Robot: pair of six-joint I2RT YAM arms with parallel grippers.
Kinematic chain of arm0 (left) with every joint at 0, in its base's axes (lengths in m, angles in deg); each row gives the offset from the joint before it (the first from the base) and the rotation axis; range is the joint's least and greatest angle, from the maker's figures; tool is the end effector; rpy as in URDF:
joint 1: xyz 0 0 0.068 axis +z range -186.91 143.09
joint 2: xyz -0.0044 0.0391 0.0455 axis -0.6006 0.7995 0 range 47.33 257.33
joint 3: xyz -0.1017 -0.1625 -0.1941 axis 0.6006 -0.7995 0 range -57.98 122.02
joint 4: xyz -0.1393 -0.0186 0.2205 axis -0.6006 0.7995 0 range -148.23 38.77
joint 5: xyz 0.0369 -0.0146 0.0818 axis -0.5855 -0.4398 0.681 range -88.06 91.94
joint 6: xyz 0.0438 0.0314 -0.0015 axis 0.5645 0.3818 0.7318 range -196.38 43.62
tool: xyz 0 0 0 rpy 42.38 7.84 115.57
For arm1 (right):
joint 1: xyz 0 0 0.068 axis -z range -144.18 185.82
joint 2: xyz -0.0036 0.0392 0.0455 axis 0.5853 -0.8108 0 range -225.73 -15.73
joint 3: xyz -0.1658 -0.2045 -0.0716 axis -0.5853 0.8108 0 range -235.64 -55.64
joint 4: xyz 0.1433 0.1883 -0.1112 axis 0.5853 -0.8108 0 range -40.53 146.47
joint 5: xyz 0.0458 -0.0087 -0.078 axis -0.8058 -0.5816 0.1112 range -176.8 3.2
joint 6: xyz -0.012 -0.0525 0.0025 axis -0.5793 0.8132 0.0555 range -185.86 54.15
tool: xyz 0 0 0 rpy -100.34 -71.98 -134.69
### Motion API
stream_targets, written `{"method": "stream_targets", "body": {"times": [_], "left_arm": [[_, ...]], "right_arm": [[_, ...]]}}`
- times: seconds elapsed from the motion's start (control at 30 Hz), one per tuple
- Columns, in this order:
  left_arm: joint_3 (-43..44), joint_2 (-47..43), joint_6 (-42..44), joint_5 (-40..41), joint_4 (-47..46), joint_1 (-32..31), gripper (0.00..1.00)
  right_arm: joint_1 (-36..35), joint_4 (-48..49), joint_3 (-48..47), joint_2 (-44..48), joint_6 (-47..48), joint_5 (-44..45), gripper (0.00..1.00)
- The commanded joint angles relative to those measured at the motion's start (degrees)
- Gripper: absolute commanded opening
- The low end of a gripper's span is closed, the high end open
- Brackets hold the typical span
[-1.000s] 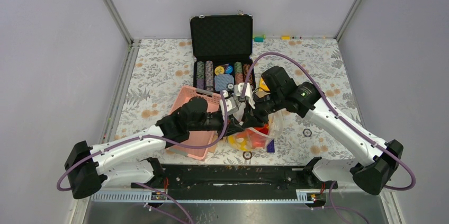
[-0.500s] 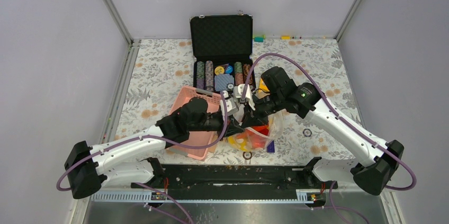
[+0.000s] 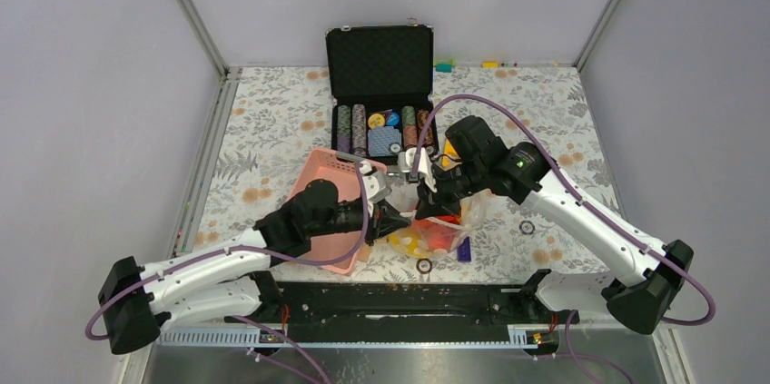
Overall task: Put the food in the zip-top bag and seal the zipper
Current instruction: Zip the zipper food storage bag at the center of the board.
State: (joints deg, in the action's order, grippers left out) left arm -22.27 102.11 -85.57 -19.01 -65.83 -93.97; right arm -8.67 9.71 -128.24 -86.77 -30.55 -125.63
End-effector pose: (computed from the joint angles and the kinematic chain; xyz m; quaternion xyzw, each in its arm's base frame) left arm 0.1112 -0.1949 0.2845 0.4140 0.6492 -0.4580 0.4443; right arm 0.1620 0.1906 0.3577 -0.6565 0.5877 0.3352 0.3336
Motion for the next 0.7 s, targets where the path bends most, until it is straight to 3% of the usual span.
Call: {"method": "stream_targets", "body": {"times": [0.0, 0.37, 0.67], "left_arm": [[-1.9, -4.7, -0.7, 2.4, -4.1, 0.0, 0.0], [-6.1, -9.4, -0.6, 14.9, -3.7, 0.0, 0.0], [-8.8, -13.4, 0.9, 23.4, -5.1, 0.0, 0.0]], "right_arm": [[0.2, -5.0, -2.3, 0.7, 2.3, 5.5, 0.0], [0.7, -6.0, -2.1, 1.4, 1.3, 17.9, 0.0], [5.9, -7.4, -2.2, 3.4, -0.7, 24.9, 0.0]]}}
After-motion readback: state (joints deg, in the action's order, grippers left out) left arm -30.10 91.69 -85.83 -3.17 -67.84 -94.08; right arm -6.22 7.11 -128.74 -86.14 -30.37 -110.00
